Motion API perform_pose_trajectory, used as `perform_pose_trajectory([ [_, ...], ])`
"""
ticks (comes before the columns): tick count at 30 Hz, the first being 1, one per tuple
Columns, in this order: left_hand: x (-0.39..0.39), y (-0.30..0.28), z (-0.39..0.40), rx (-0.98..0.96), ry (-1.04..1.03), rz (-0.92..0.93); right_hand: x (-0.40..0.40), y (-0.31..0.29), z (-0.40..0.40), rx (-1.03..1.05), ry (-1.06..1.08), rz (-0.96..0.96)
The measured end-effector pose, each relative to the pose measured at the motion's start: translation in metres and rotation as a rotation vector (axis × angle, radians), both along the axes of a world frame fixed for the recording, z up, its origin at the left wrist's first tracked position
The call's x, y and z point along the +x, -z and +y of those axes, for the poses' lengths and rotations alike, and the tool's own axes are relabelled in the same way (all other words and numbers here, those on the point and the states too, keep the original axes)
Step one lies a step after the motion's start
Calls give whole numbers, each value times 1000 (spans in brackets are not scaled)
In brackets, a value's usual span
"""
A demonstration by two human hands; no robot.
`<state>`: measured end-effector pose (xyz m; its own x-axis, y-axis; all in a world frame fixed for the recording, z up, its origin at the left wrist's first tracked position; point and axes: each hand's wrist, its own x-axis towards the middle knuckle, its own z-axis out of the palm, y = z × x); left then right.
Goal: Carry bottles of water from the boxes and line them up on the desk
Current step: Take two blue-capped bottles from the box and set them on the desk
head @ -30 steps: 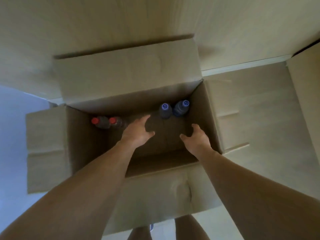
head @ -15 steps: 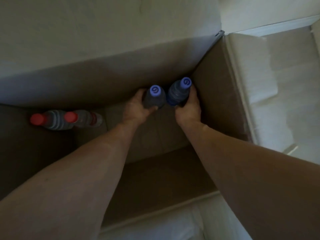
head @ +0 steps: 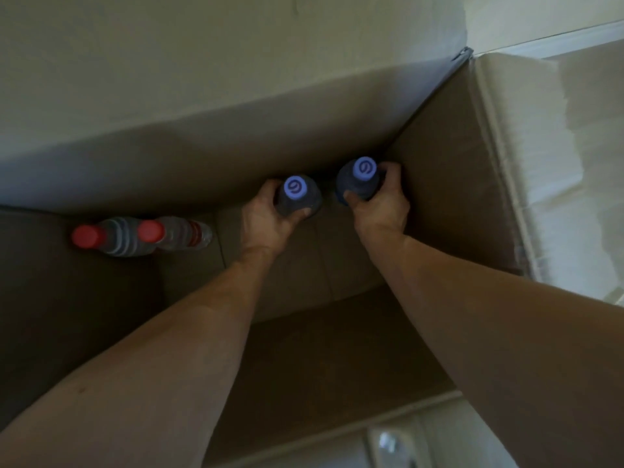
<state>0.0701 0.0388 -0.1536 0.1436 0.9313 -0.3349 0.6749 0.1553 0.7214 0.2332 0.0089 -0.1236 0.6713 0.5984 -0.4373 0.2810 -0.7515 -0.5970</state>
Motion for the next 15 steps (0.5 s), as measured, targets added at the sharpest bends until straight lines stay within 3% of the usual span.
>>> perform_pose_trajectory([
  [8,-36,-2,-2,-59,32,19,4,8,5,-4,-33,-22],
  [15,-64,-7,-19,-99,55,37,-13,5,-21,-68,-389,-46],
])
